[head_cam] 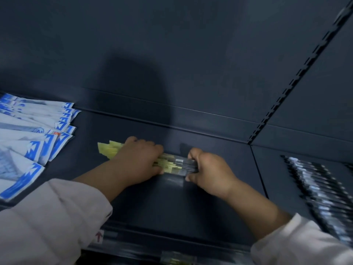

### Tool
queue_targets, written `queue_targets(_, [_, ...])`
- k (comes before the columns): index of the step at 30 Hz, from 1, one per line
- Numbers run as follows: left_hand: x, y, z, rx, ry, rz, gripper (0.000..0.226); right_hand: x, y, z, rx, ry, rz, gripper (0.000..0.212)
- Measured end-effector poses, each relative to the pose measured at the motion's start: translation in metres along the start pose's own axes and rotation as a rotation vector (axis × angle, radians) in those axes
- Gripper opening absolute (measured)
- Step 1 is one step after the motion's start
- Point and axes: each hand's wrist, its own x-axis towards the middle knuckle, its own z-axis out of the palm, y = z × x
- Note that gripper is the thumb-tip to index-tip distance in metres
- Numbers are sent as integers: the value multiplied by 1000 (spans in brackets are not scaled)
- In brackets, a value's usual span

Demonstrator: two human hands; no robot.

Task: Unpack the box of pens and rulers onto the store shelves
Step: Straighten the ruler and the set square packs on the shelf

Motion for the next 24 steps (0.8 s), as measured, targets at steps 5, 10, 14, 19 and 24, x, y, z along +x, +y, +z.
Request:
queue_targets(5, [11, 13, 4, -43, -33, 8, 50, -14, 27, -4, 123, 7, 128, 52])
queue_targets(10, [10, 7, 13, -26, -41, -18, 61, -22, 38, 13, 566, 166, 284, 53])
queue_targets(14, [6, 12, 17, -18, -43, -23, 69, -20, 24, 26, 695, 180, 237, 65])
queue_targets(19, [-2, 15, 20, -33, -13, -42, 63, -14, 7, 36, 637, 164, 128, 82])
queue_targets(24, [-2, 9, 16, -44, 71, -20, 26, -11, 11, 32, 383, 162, 90, 47])
